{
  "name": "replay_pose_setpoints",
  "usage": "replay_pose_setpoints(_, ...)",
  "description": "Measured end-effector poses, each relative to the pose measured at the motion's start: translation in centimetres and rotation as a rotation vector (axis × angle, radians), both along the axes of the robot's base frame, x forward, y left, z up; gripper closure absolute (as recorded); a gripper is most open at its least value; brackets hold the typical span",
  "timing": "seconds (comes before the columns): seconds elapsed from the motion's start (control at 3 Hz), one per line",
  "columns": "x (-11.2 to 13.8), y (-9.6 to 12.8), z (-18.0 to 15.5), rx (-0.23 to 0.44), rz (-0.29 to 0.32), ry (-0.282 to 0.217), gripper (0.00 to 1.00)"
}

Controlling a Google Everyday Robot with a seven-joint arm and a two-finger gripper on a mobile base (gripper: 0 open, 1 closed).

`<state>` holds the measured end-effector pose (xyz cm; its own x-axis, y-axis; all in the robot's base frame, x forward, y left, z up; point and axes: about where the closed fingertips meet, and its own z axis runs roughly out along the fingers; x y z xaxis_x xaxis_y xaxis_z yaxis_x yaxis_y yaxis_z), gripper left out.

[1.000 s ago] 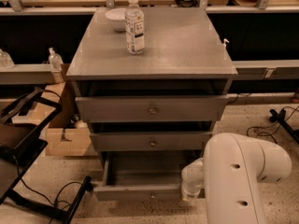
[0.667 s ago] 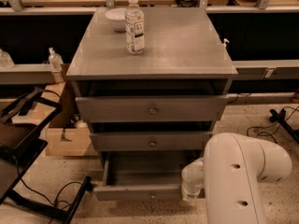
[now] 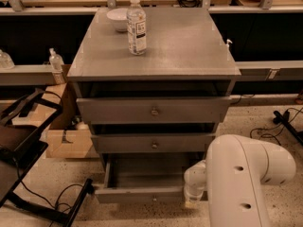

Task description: Open bottom drawer

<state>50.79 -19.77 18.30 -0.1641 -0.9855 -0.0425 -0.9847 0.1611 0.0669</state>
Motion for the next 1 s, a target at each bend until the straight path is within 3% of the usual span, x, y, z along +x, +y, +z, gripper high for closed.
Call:
replay_pose_setpoints(0.33, 0.0, 0.0, 0.0, 0.000, 0.000, 0.000, 0.04)
replay_pose_setpoints(0.67, 0.4, -0.4, 1.5, -0.015, 0.011, -0.039, 1.00)
replay_pose_setpoints(1.0, 2.0, -1.3, 5.9, -0.061, 0.037, -0.133, 1.00)
